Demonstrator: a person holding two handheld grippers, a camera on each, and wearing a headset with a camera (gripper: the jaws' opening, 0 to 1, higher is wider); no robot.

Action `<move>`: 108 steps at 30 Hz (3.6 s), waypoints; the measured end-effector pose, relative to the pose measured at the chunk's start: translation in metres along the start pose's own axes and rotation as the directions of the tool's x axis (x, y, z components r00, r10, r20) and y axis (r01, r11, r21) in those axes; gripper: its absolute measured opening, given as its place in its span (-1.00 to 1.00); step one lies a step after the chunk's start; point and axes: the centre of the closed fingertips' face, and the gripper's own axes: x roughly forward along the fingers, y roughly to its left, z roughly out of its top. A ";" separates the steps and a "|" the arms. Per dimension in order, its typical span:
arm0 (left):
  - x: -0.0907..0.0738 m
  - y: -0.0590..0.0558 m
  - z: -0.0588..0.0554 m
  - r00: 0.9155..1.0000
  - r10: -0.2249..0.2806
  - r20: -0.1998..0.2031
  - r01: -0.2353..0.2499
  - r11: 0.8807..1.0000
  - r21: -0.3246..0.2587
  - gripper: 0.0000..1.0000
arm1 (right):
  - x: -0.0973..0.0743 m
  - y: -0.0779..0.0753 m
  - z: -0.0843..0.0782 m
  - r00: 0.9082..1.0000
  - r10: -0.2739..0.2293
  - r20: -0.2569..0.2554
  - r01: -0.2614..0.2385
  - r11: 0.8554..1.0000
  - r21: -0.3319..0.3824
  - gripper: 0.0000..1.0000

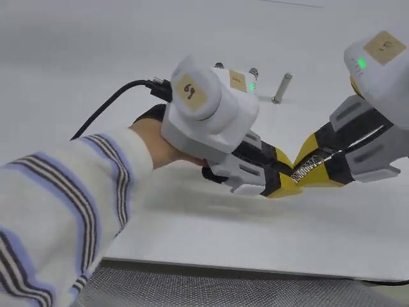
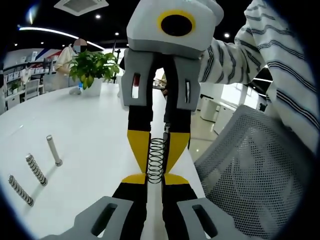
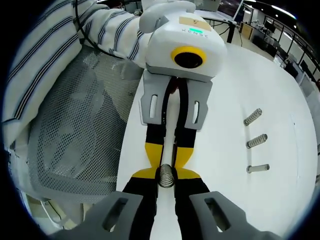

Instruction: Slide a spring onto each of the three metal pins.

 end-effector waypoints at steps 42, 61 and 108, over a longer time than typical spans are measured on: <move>-0.017 0.023 -0.003 0.990 0.136 0.030 -0.134 0.990 -0.040 -0.11 | 0.000 -0.016 -0.001 0.999 -0.033 -0.012 0.033 0.999 0.026 -0.83; -0.032 0.059 -0.010 0.948 0.317 0.017 -0.315 0.946 -0.080 0.96 | 0.000 -0.010 -0.016 0.998 -0.020 -0.055 0.022 0.999 0.036 -0.83; -0.047 0.087 -0.011 0.892 0.451 0.025 -0.445 0.887 -0.123 0.91 | -0.038 -0.061 -0.015 0.989 -0.108 -0.105 0.124 0.979 0.160 -0.83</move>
